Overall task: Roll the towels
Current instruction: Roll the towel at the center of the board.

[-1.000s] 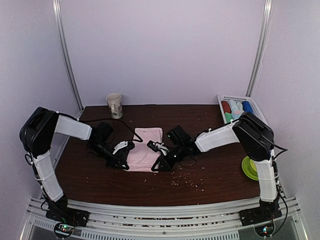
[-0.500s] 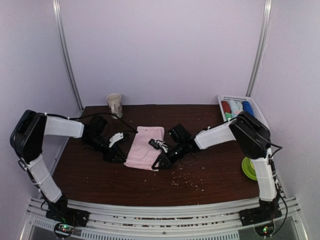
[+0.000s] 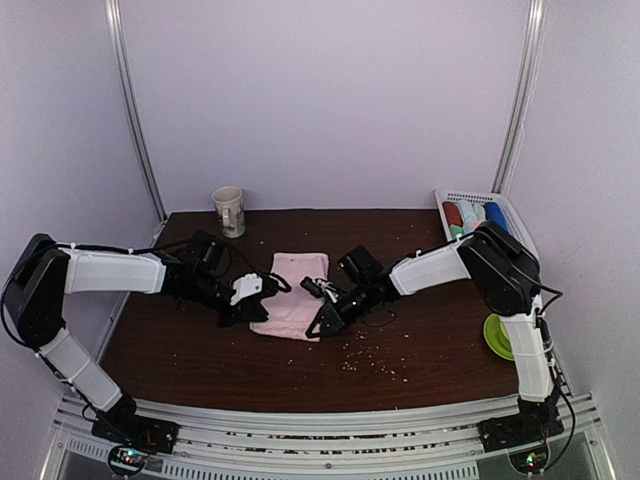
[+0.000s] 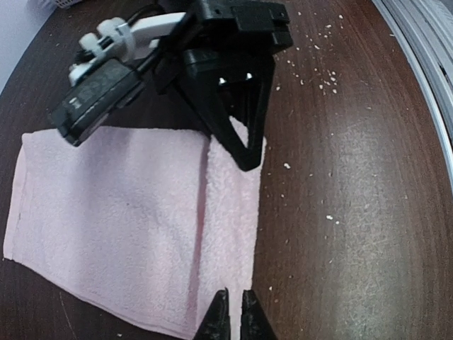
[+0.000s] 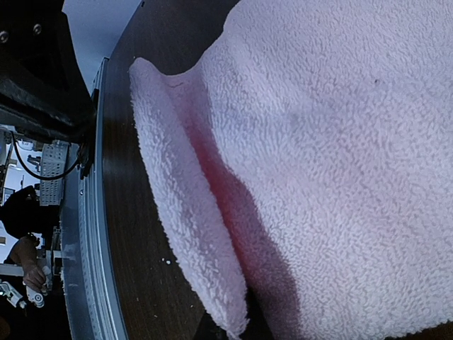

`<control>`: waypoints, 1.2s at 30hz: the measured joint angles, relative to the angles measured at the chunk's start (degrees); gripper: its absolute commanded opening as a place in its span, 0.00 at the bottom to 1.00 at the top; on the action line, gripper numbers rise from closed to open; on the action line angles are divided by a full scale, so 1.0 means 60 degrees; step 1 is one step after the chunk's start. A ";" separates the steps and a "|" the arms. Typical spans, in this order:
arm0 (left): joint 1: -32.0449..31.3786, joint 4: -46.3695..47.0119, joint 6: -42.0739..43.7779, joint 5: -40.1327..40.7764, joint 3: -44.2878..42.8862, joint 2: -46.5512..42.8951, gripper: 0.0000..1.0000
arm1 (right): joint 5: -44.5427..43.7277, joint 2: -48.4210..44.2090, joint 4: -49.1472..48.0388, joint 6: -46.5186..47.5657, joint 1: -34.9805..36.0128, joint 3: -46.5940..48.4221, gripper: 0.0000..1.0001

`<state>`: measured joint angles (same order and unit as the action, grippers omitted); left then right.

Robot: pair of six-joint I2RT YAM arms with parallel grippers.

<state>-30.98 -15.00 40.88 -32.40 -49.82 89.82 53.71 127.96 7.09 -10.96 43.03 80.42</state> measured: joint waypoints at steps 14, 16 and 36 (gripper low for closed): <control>-0.0652 0.0586 -0.0018 0.0987 0.0095 0.0831 0.00 | -0.0033 0.0004 0.0251 -0.0011 -0.0007 0.0113 0.02; -0.0652 0.0590 -0.0055 0.1162 0.0095 0.0965 0.00 | -0.0029 0.0015 0.0280 -0.0015 -0.0007 0.0131 0.04; -0.0678 0.0943 -0.0729 0.2120 -0.0397 0.1894 0.00 | -0.0576 -0.0765 0.0586 -0.0182 -0.0259 -0.0244 0.49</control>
<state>-35.05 -9.34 36.51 -19.68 -52.21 101.19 50.26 123.37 10.61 -12.05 41.47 78.96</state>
